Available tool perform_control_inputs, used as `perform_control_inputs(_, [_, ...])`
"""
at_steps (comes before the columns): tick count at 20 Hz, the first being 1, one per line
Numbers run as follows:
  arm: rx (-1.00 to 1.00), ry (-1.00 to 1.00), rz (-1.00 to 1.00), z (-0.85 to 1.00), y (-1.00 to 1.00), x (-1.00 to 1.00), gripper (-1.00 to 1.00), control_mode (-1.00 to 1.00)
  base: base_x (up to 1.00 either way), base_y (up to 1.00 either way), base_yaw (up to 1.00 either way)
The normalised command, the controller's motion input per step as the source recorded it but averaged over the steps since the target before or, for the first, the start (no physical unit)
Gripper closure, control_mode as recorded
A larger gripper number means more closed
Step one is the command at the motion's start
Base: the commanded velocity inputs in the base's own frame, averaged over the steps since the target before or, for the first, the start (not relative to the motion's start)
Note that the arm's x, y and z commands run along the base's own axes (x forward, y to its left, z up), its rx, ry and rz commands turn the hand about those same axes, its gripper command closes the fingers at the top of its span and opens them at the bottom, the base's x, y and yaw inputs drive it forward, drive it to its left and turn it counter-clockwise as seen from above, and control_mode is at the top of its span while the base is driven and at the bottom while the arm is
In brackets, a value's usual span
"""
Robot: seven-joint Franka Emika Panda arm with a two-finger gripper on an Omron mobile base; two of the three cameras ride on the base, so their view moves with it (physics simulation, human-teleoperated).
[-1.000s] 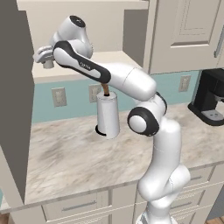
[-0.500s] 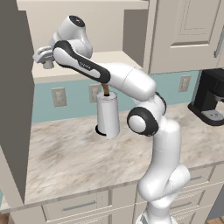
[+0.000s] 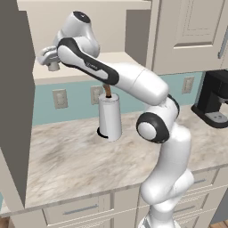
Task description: Collect the paprika, ketchup, and shaker from the cabinet and place them next to the stove.
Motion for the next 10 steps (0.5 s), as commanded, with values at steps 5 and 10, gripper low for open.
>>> perform_control_inputs(5, [0.1,-0.16,0.0,-0.07,-0.59,-0.87,1.0,-1.0,0.0,0.0,0.0])
perform_control_inputs(10, [0.18,-0.16,0.0,-0.09,-0.77,-0.92,1.0,-1.0,0.0,0.0,0.0])
